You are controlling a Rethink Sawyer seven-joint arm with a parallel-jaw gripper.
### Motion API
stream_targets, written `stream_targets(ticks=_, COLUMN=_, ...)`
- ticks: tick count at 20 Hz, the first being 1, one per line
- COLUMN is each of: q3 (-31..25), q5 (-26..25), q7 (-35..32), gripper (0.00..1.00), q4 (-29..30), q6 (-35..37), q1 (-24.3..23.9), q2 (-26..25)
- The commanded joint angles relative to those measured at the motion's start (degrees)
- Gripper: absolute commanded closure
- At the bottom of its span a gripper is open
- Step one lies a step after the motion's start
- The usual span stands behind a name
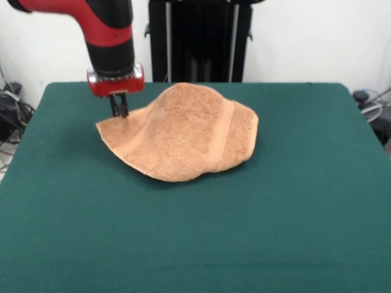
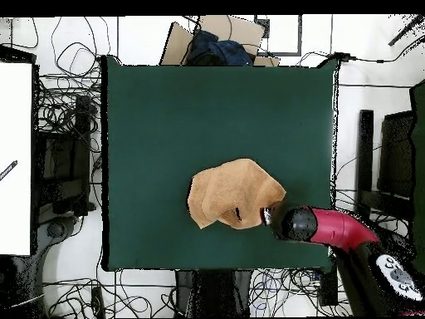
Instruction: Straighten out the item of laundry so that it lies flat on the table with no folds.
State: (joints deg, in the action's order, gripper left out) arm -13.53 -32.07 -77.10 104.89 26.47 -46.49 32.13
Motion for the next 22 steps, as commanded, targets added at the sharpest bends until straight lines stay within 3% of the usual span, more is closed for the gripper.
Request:
stream_targets(ticks=1, q3=-1.18, q5=1.66, q7=-3.56, gripper=1.00, q4=4.96, q6=2.63, q1=0.25, q2=8.74)
stream_targets(ticks=12, q3=-2.66, q5=1.30, q7=-1.43, gripper=1.00, q4=0.50, q6=3.69, q1=-0.59, q2=4.60)
stream_targets(ticks=22, q3=-3.93, q5=1.73, q7=3.88, gripper=1.00, q4=-3.94, q6=10.64, q1=-0.55, q2=7.59)
